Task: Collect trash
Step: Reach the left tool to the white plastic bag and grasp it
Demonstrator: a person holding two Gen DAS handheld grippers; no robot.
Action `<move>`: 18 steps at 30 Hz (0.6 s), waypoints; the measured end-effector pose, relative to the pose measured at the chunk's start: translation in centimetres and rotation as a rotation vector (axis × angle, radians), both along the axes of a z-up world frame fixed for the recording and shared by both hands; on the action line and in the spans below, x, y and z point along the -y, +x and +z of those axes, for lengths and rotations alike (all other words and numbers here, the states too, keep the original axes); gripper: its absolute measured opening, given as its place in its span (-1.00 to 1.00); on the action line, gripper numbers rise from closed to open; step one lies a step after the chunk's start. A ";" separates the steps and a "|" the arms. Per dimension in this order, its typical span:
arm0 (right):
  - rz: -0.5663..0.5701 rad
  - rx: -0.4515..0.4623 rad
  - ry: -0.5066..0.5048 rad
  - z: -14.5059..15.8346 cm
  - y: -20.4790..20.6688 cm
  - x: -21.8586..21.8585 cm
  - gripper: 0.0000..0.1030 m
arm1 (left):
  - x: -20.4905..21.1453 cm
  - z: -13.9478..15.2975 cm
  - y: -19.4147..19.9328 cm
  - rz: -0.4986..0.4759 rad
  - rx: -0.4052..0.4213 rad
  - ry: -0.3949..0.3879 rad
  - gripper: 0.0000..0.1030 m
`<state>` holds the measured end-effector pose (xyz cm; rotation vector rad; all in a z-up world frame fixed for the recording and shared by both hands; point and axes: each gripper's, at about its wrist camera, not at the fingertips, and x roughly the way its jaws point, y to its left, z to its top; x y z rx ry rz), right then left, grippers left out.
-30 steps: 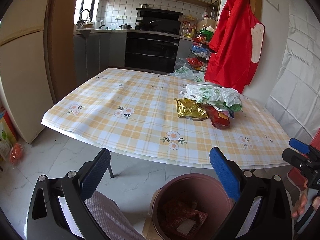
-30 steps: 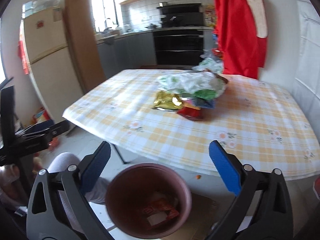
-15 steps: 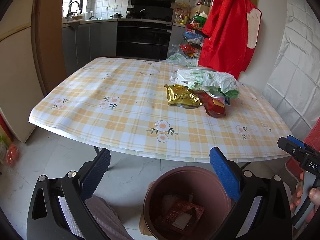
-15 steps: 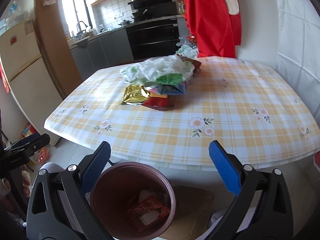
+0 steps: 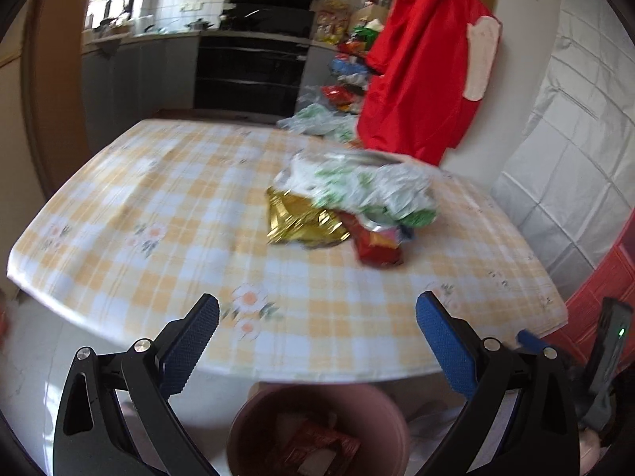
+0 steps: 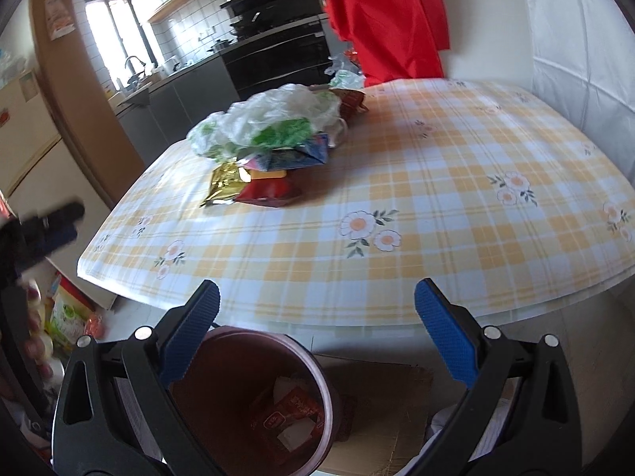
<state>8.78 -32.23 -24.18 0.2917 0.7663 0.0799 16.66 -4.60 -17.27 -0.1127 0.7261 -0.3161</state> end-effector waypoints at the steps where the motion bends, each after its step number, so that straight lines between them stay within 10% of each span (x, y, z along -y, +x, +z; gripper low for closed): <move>1: -0.007 -0.001 0.013 -0.4 0.3 0.5 0.88 | 1.1 0.4 0.9 -0.019 0.011 0.007 0.89; 8: -0.054 0.010 0.072 -1.6 1.5 3.4 0.89 | 9.2 2.0 8.5 -0.092 0.083 0.087 0.89; 18: -0.099 -0.029 0.141 -4.8 3.1 6.8 0.89 | 14.0 -3.6 19.2 -0.064 -0.111 0.135 0.89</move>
